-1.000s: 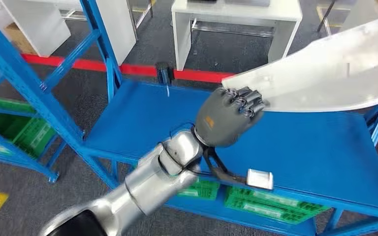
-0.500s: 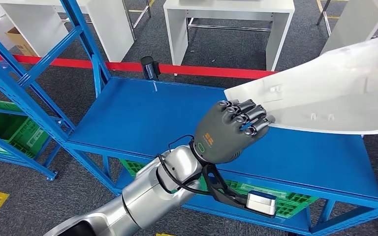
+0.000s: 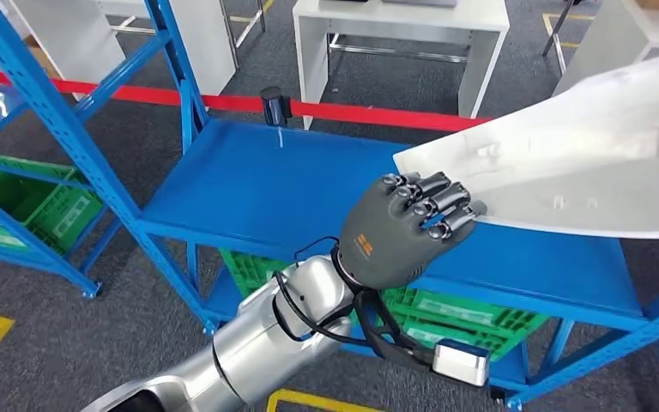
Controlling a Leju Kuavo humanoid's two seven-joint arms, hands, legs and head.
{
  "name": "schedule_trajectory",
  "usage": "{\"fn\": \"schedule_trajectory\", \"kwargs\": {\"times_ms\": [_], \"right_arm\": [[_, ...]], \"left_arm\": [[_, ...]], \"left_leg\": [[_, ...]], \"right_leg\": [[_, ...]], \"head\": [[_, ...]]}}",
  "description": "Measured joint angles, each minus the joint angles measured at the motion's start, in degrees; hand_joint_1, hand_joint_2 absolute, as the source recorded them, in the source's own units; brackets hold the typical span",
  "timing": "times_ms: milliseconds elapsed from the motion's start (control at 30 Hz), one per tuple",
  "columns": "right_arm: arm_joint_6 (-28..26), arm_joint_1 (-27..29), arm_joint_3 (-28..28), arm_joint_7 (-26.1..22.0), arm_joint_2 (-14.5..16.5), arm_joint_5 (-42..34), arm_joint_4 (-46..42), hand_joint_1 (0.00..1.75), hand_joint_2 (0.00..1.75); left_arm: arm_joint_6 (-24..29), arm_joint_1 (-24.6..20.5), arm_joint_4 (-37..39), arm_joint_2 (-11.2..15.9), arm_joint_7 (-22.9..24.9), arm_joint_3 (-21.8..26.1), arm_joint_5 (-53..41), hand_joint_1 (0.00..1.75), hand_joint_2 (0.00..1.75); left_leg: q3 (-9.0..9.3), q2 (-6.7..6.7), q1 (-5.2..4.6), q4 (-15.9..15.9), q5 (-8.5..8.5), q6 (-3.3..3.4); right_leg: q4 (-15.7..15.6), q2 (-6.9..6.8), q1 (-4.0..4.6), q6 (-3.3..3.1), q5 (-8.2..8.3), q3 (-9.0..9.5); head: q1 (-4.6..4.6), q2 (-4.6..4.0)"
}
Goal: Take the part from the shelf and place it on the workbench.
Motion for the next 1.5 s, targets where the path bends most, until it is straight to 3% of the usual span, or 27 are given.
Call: {"fn": "schedule_trajectory", "kwargs": {"times_ms": [67,100,133,167,233,300,333,367,433,500,600,633,700,767,833,900,967,1033,1100,1133,1167,1200,1233,1300,1367,1433,1500], "right_arm": [[0.0,0.0,0.0,-0.8,0.0,0.0,0.0,0.0,0.0],[0.0,0.0,0.0,-1.2,-0.1,0.0,0.0,0.0,0.0],[0.0,0.0,0.0,-1.6,-0.1,0.1,0.0,0.0,0.0],[0.0,0.0,0.0,-1.9,-0.2,0.1,0.0,0.0,0.0],[0.0,0.1,0.0,-2.6,-0.3,0.3,0.0,0.0,0.0],[0.0,-0.1,0.1,-3.1,-0.4,0.5,0.0,0.0,0.0],[0.0,-0.1,0.1,-3.2,-0.4,0.5,0.0,0.0,0.0],[0.0,-0.1,0.2,-3.2,-0.4,0.6,0.0,0.0,0.0],[-0.1,0.0,0.2,-3.0,-0.4,0.6,0.0,0.0,0.0],[0.0,-0.1,0.2,-2.8,-0.4,0.6,0.0,0.0,0.0],[0.0,-0.3,0.2,-2.8,-0.4,0.4,0.0,0.0,0.0],[-0.1,-0.3,0.2,-2.9,-0.4,0.3,0.0,0.0,0.0],[-0.1,-0.3,0.2,-3.0,-0.4,0.2,0.0,0.0,0.0],[-0.1,-0.3,0.2,-3.2,-0.4,0.2,0.0,0.0,0.0],[-0.1,-0.3,0.2,-3.7,-0.5,0.2,0.0,0.0,0.0],[-0.1,-0.4,0.2,-4.1,-0.5,0.2,0.0,0.0,0.0],[-0.1,-0.3,0.2,-4.3,-0.5,0.1,0.0,0.0,0.0],[-0.1,-0.1,0.2,-4.5,-0.5,-0.1,0.0,0.0,0.0],[-0.1,-0.2,0.2,-4.8,-0.5,-0.2,0.0,0.0,0.0],[-0.1,-0.2,0.2,-5.0,-0.5,-0.2,0.0,0.0,0.0],[-0.1,-0.2,0.2,-5.1,-0.5,-0.4,0.0,0.0,0.0],[-0.1,-0.3,0.2,-5.1,-0.5,-0.5,0.0,0.0,0.0],[-0.1,-0.3,0.2,-5.1,-0.6,-0.6,0.0,0.0,0.0],[-0.1,-0.5,0.2,-5.2,-0.8,-0.8,0.0,0.0,0.0],[0.0,-0.8,0.2,-5.2,-0.9,-0.8,0.0,0.0,0.0],[0.0,-0.8,0.2,-5.2,-0.9,-0.8,0.0,0.0,0.0],[-0.1,-0.8,0.2,-5.1,-0.9,-0.8,0.0,0.0,0.0]], "left_arm": [[-0.1,0.2,-0.2,0.1,0.1,0.0,0.0,1.75,1.75],[-0.1,0.5,-0.2,0.2,0.1,0.0,0.0,1.75,1.75],[-0.1,0.8,-0.2,0.4,0.1,0.0,0.0,1.75,1.75],[-0.1,1.2,-0.2,0.6,0.1,0.0,0.0,1.75,1.75],[0.0,1.6,-0.2,1.0,0.1,0.0,0.0,1.75,1.75],[0.3,1.9,-0.3,1.3,0.1,0.0,0.0,1.75,1.75],[0.4,2.0,-0.3,1.3,0.1,0.0,0.0,1.75,1.75],[0.4,2.1,-0.4,1.3,0.0,0.0,0.0,1.75,1.75],[0.5,2.2,-0.5,1.4,0.1,0.0,-0.2,1.75,1.75],[0.5,2.3,-0.8,1.5,0.4,0.0,-0.6,1.75,1.75],[0.3,2.7,-1.3,1.6,0.7,0.0,-1.3,1.75,1.75],[0.2,2.9,-1.5,1.6,0.8,0.0,-1.5,1.75,1.75],[0.0,3.3,-1.8,1.6,0.9,0.0,-1.9,1.75,1.75],[-0.1,3.4,-2.2,1.5,1.0,0.0,-2.3,1.75,1.75],[-0.2,3.4,-2.7,1.1,1.1,0.0,-2.6,1.75,1.75],[-0.3,3.5,-3.0,0.9,1.1,0.0,-2.9,1.75,1.75],[-0.5,3.6,-2.9,0.9,1.0,0.0,-3.0,1.75,1.75],[-0.6,3.8,-2.9,0.8,1.0,0.0,-3.2,1.75,1.75],[-0.7,3.9,-2.9,0.7,0.9,0.0,-3.2,1.75,1.75],[-0.7,4.0,-2.8,0.6,0.8,0.0,-3.2,1.75,1.75],[-0.7,4.1,-2.7,0.6,0.7,0.0,-3.2,1.75,1.75],[-0.7,4.1,-2.7,0.6,0.7,0.0,-3.2,1.75,1.75],[-0.7,4.2,-2.6,0.6,0.6,0.0,-3.2,1.75,1.75],[-0.6,4.2,-2.6,0.5,0.4,0.0,-3.0,1.75,1.75],[-0.5,4.2,-2.6,0.3,0.3,0.0,-2.9,1.75,1.75],[-0.3,4.1,-2.5,0.2,0.2,-0.1,-2.8,1.75,1.75],[-0.1,4.1,-2.4,0.2,0.1,-0.1,-2.6,1.75,1.75]], "left_leg": [[-1.65,0.09,0.16,-0.4,1.9,0.2],[-2.65,0.14,0.17,-0.4,2.7,0.2],[-3.72,0.22,0.17,-0.3,3.46,0.17],[-4.87,0.29,0.19,-0.1,4.18,0.09],[-7.16,0.35,0.31,0.5,5.48,-0.24],[-8.83,0.27,0.3,1.4,6.46,-0.83],[-9.16,0.26,0.27,1.7,6.82,-1.16],[-9.28,0.24,0.27,1.8,7.24,-1.49],[-9.29,0.18,0.42,1.6,7.9,-2.2],[-10.06,0.0,0.64,3.2,5.45,-2.99],[-12.26,-0.09,1.11,12.4,-2.62,-3.94],[-12.52,-0.09,1.24,15.4,-3.74,-4.13],[-10.66,-0.09,1.49,16.9,-2.39,-4.26],[-4.99,-0.12,1.66,11.0,-0.8,-4.08],[0.51,-0.27,1.41,3.5,-2.02,-3.39],[1.88,-0.4,0.81,0.4,-2.59,-2.33],[0.97,-0.22,0.65,-0.1,-1.13,-1.11],[-0.46,-0.01,0.74,-0.5,0.68,-0.09],[-2.24,0.08,0.54,-0.6,2.26,0.39],[-3.2,0.12,0.4,-0.5,3.0,0.49],[-4.25,0.17,0.27,-0.3,3.73,0.53],[-5.33,0.2,0.19,-0.1,4.42,0.52],[-6.4,0.21,0.14,0.1,5.07,0.46],[-8.04,0.19,0.07,0.8,6.17,0.18],[-8.66,0.23,-0.01,1.1,7.12,-0.4],[-8.77,0.28,-0.01,0.7,8.18,-1.08],[-9.36,0.12,0.13,1.5,7.03,-1.81]], "right_leg": [[5.8,0.02,0.06,0.27,-6.28,-1.24],[9.2,0.02,0.07,0.45,-8.41,-1.65],[11.8,0.02,0.07,0.6,-9.14,-1.6],[13.0,0.01,0.05,0.72,-8.59,-0.79],[9.5,-0.04,0.0,0.9,-6.21,3.82],[2.2,0.01,0.22,0.49,-6.94,9.79],[-0.3,0.07,0.36,0.03,-7.88,11.52],[-1.5,0.14,0.59,-0.55,-8.56,12.18],[-1.8,0.08,0.59,-1.58,-7.76,11.73],[-2.0,-0.15,0.41,-2.45,-6.39,10.76],[-2.1,-0.3,0.38,-2.83,-4.19,8.25],[-2.0,-0.35,0.38,-2.75,-3.44,7.27],[-2.0,-0.48,0.37,-2.46,-1.92,5.27],[-2.0,-0.51,0.36,-1.99,-0.51,3.63],[-2.0,-0.47,0.36,-1.23,0.75,2.88],[-2.7,-0.43,0.11,-0.27,2.11,2.88],[-3.1,-0.34,-0.28,0.5,2.42,2.56],[-0.1,-0.24,-0.34,0.81,-1.71,1.26],[6.7,-0.21,-0.09,0.84,-7.73,-0.36],[10.0,-0.2,0.06,0.81,-9.2,-0.75],[12.2,-0.2,0.25,0.73,-9.29,-0.47],[12.6,-0.2,0.44,0.58,-8.25,0.72],[11.0,-0.2,0.64,0.38,-6.83,2.97],[3.4,-0.22,1.05,-0.18,-6.55,9.38],[-2.4,-0.17,1.46,-0.9,-8.27,13.3],[-3.5,-0.16,1.58,-1.66,-8.02,13.37],[-3.8,-0.37,1.3,-2.39,-6.66,12.41]], "head": [[0.32,0.0],[0.44,0.0],[0.49,0.0],[0.52,0.0],[0.55,0.0],[0.58,0.0],[0.61,0.0],[0.63,0.0],[0.67,0.0],[0.56,0.0],[0.39,0.0],[0.39,0.0],[0.39,0.0],[0.37,0.0],[0.45,0.0],[0.43,0.0],[0.25,0.0],[0.34,0.0],[0.56,0.0],[0.62,0.0],[0.64,0.0],[0.65,0.0],[0.66,0.0],[0.7,0.0],[0.73,0.0],[0.77,0.0],[0.8,0.0]]}}
